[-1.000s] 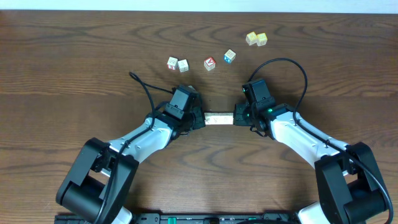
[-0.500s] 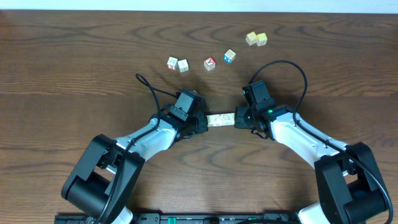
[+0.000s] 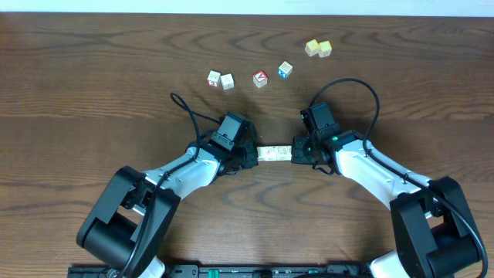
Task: Lift 4 blocks
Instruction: 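Lower the clamped four-block row toward the table with both grippers, then set the row down on the table between both grippers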
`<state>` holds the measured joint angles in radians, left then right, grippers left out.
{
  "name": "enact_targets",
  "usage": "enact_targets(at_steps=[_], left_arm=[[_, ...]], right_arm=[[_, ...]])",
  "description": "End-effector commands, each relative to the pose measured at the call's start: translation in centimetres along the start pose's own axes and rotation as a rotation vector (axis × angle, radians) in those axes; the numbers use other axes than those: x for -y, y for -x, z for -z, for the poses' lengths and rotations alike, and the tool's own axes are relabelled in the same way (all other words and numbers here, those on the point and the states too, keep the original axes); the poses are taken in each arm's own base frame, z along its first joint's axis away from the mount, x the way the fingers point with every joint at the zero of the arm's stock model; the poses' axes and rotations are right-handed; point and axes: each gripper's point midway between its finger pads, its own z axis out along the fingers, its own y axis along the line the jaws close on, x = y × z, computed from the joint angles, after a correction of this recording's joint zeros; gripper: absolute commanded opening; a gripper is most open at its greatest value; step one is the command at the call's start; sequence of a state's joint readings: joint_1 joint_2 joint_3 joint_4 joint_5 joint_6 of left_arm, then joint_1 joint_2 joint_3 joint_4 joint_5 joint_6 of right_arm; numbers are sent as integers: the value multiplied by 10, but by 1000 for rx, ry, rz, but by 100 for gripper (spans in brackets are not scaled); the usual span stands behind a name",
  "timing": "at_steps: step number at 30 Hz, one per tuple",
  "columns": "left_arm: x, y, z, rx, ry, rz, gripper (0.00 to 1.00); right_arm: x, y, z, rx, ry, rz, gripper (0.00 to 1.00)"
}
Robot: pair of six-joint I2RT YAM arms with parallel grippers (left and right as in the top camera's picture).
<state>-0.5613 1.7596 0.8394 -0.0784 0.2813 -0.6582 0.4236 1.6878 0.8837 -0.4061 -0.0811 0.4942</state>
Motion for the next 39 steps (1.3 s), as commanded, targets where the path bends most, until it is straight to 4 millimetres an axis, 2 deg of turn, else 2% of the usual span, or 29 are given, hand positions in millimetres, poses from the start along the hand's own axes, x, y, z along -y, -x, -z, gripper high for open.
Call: enact_targets(at_steps=[1, 12, 24, 28, 31, 37, 39], left_arm=[[49, -30, -1, -128, -171, -55, 7], [50, -25, 5, -99, -165, -67, 7], [34, -11, 19, -10, -52, -76, 7], [34, -10, 21, -4, -50, -76, 7], [26, -8, 20, 9, -11, -72, 7], [20, -7, 20, 22, 19, -78, 9], [19, -6, 20, 28, 25, -78, 15]], right_arm=[[-59, -27, 5, -110, 226, 43, 1], [-41, -19, 1, -65, 127, 38, 5], [-11, -13, 3, -79, 72, -2, 6], [-7, -14, 3, -86, 60, 3, 6], [-4, -14, 3, -85, 45, 2, 6], [5, -12, 7, -86, -19, 1, 5], [6, -11, 8, -87, -27, 0, 6]])
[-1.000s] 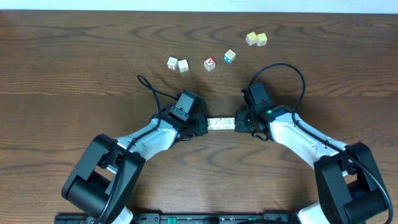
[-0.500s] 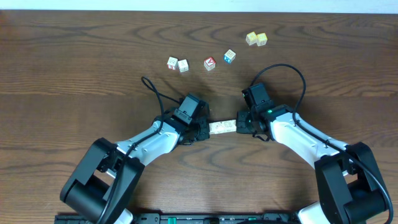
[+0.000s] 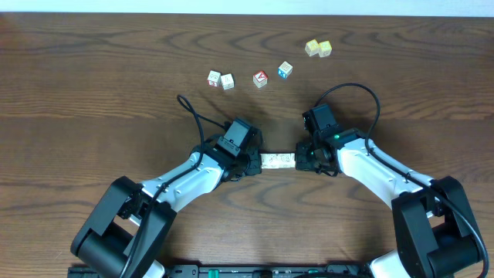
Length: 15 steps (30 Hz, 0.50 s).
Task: Lift 4 blocks
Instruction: 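Set the row down on the table between both grippers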
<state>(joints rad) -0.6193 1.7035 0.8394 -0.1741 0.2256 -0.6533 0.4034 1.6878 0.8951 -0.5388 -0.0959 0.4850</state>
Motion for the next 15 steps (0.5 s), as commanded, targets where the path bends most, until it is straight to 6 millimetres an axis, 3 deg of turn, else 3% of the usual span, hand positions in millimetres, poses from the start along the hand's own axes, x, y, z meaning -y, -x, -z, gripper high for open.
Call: enact_targets(at_steps=[1, 2, 3, 15], left_arm=[[13, 13, 10, 50, -21, -28, 17], [11, 14, 10, 55, -11, -27, 17], [10, 14, 10, 58, -3, -26, 23], [2, 15, 11, 69, 34, -22, 26]], right_arm=[[-10, 10, 6, 20, 19, 22, 6], [-10, 10, 6, 20, 19, 21, 6], [-10, 9, 6, 19, 19, 21, 6], [-1, 11, 7, 28, -32, 19, 10]])
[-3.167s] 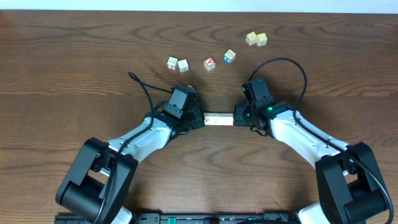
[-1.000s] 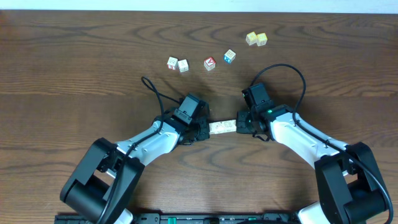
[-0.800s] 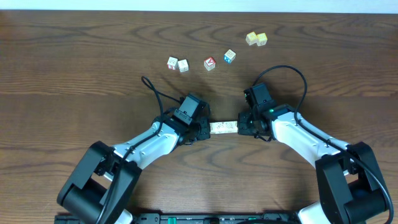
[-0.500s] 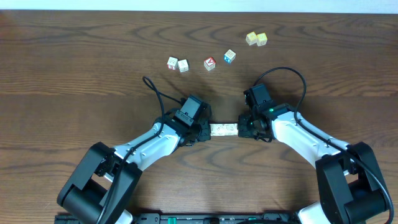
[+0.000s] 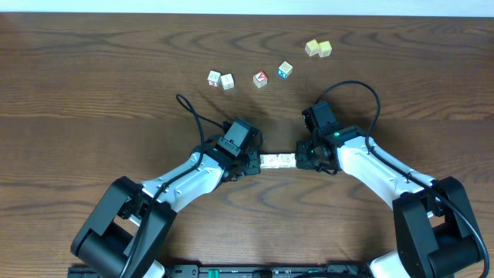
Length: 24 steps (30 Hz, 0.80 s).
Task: Lift 4 blocks
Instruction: 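Set the row down on the table between both grippers, then open both grippers and pull them back away from the row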
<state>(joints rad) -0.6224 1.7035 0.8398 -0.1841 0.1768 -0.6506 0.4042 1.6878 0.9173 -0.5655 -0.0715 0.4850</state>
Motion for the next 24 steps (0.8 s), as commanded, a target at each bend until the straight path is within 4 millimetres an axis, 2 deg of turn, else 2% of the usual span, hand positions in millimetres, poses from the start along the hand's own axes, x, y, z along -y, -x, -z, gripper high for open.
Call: enact_targets(at_steps=[1, 4, 7, 12, 16, 18, 20, 21, 22, 24], left_arm=[[5, 12, 11, 48, 12, -6, 26], [-4, 13, 11, 55, 57, 17, 27], [-4, 15, 14, 59, 71, 17, 27], [-11, 25, 27, 90, 142, 20, 27], [-13, 30, 42, 102, 145, 35, 27], [-17, 33, 53, 113, 145, 50, 33], [-22, 37, 68, 128, 145, 72, 49], [-26, 39, 77, 139, 145, 86, 62], [-30, 41, 88, 152, 145, 103, 68], [-41, 46, 110, 181, 146, 142, 72]], right_arm=[[-2, 7, 3, 22, -10, 19, 11], [2, 8, 3, 29, -32, 18, 12], [10, 7, 4, 29, -76, 17, 14], [16, 10, 11, 28, -125, 17, 18], [17, 18, 25, 26, -155, 12, 36], [19, 19, 34, 8, -170, 5, 48], [23, 20, 44, -13, -183, -8, 54], [25, 20, 50, -25, -191, -17, 56], [28, 20, 57, -33, -194, -25, 59], [30, 20, 74, -43, -189, -44, 64]])
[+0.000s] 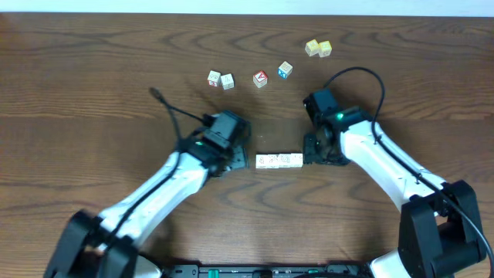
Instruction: Lift 4 blocks
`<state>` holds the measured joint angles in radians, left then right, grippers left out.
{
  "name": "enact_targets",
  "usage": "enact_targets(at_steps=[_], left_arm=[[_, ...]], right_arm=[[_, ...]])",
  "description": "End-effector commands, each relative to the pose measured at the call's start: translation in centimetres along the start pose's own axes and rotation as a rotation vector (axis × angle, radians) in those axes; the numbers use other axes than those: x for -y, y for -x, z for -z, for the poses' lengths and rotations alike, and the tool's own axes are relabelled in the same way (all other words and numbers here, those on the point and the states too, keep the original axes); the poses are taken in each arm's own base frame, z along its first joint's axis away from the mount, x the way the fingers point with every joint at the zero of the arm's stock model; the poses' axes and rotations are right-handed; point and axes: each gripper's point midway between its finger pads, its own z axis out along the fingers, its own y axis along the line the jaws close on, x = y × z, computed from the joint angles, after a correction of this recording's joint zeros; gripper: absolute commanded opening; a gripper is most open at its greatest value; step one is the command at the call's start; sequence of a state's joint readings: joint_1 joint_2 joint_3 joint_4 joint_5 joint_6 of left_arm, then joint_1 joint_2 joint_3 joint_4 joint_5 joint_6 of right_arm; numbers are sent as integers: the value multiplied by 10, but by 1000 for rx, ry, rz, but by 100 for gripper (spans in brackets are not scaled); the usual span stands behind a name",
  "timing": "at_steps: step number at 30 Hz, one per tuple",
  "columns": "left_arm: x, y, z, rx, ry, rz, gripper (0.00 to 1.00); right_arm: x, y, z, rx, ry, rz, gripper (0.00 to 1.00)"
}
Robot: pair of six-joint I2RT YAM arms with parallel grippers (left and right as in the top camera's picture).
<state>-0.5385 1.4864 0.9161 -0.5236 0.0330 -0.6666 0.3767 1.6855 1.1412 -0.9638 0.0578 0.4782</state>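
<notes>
A short row of pale blocks [279,161] lies end to end at the table's middle in the overhead view. My right gripper [309,154] touches the row's right end, its fingers drawn together under the wrist. My left gripper [245,157] points at the row's left end, with a small gap of bare wood between them. Its fingers also look shut with nothing in them. I cannot tell from above whether the row rests on the table or hangs above it.
Loose blocks lie along the far side: two white ones [220,79], a red one [260,79], a blue one [285,70] and two yellow ones [318,49]. Both arms' cables loop over the wood beside the wrists.
My left gripper has drawn back to the left, off the row's left end, and its arm is stretched out further. More of the row shows. The right wrist sits slightly higher in the picture.
The row was first squeezed end to end between both grippers, just above the table's middle. By the two later moments it had come a little nearer and rightward, still pinched. Now the left gripper stands apart and only the right one touches it.
</notes>
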Motion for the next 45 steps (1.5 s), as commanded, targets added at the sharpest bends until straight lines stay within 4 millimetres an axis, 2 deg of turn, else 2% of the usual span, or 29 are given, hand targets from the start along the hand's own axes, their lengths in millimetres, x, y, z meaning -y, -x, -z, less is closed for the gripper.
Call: enact_targets(at_steps=[1, 2, 4, 7, 10, 12, 16, 20, 34, 37, 42, 45], left_arm=[[-15, 29, 41, 107, -17, 78, 73], [-23, 32, 52, 123, -16, 102, 75], [-38, 35, 71, 152, -13, 144, 75], [-58, 35, 96, 186, -5, 197, 76], [-72, 28, 111, 194, 7, 227, 76], [-75, 24, 116, 195, 10, 231, 76], [-75, 24, 119, 201, 5, 232, 76], [-75, 24, 118, 198, 6, 232, 76], [-75, 24, 118, 198, 7, 232, 77], [-75, 24, 118, 198, 7, 232, 77], [-75, 24, 118, 198, 7, 232, 77], [-75, 24, 118, 198, 6, 232, 77]], right_arm=[[9, 12, 30, 46, 16, -33, 69], [12, 11, 40, 52, 22, -40, 76], [17, 6, 57, 73, 39, -52, 98], [24, -6, 89, 125, 70, -58, 99], [25, -24, 117, 168, 132, -51, 99], [25, -40, 134, 188, 179, -38, 99], [31, -60, 152, 220, 203, -26, 99], [31, -73, 162, 224, 247, -25, 99], [32, -73, 164, 237, 248, -24, 99], [40, -72, 163, 248, 202, -28, 99], [42, -70, 162, 253, 188, -26, 99], [57, -61, 163, 302, 119, -50, 99]])
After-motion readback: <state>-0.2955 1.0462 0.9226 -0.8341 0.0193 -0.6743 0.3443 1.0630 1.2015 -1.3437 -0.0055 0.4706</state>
